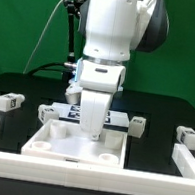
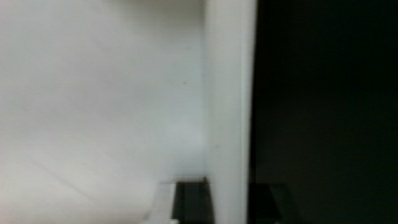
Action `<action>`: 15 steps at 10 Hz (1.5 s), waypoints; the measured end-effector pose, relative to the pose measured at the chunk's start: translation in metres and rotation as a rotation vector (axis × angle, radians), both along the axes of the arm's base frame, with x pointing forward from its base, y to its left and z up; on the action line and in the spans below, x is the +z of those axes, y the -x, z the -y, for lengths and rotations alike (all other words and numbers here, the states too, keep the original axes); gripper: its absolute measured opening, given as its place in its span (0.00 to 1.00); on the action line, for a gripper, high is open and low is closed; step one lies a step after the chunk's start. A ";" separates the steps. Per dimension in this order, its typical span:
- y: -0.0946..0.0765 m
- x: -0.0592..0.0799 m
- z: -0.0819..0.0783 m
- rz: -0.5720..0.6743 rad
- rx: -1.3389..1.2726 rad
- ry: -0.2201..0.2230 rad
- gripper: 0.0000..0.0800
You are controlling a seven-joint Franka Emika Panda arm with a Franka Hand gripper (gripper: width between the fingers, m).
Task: Assemble one leg
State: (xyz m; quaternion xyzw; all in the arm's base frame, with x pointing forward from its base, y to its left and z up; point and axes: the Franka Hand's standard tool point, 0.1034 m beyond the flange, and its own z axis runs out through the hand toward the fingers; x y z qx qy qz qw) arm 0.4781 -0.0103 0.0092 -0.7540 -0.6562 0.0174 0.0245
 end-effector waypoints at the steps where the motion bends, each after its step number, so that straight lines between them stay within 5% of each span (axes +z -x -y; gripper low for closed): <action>1: 0.000 0.000 0.000 0.000 0.000 0.000 0.08; 4: -0.002 0.000 -0.002 0.003 0.008 -0.001 0.08; 8: -0.010 -0.001 -0.031 0.015 0.119 -0.005 0.08; 12: -0.010 -0.001 -0.031 0.017 0.121 -0.006 0.08; 15: -0.009 -0.001 -0.061 0.018 0.153 -0.020 0.08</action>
Offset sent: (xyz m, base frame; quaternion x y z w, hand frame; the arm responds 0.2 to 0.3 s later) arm 0.0000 0.0000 0.0000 0.0000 0.0000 0.0000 1.0000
